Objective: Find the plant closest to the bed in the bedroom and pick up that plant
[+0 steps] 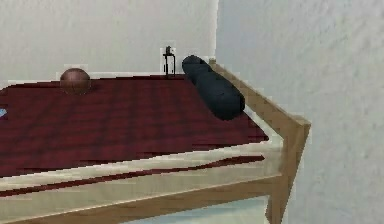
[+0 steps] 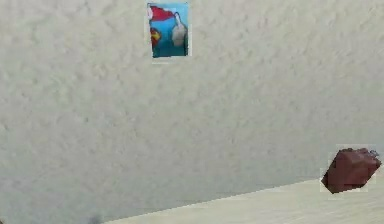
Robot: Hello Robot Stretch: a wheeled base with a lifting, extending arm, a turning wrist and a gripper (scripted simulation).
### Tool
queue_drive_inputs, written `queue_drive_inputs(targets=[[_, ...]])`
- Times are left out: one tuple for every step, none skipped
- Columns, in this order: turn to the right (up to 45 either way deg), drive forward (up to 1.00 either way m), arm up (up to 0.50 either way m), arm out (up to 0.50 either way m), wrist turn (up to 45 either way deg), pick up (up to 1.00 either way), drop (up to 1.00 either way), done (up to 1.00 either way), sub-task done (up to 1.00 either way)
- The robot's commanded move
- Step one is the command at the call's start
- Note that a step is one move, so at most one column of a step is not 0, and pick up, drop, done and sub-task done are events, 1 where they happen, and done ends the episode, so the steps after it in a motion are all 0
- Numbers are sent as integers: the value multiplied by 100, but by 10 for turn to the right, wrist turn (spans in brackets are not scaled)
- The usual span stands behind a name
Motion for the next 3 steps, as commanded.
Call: queue_drive_inputs(targets=[[0, 20, 0, 0, 0, 0, 0, 0, 0], [450, 0, 0, 0, 0, 0, 0, 0, 0], [450, 0, 0, 0, 0, 0, 0, 0, 0]])
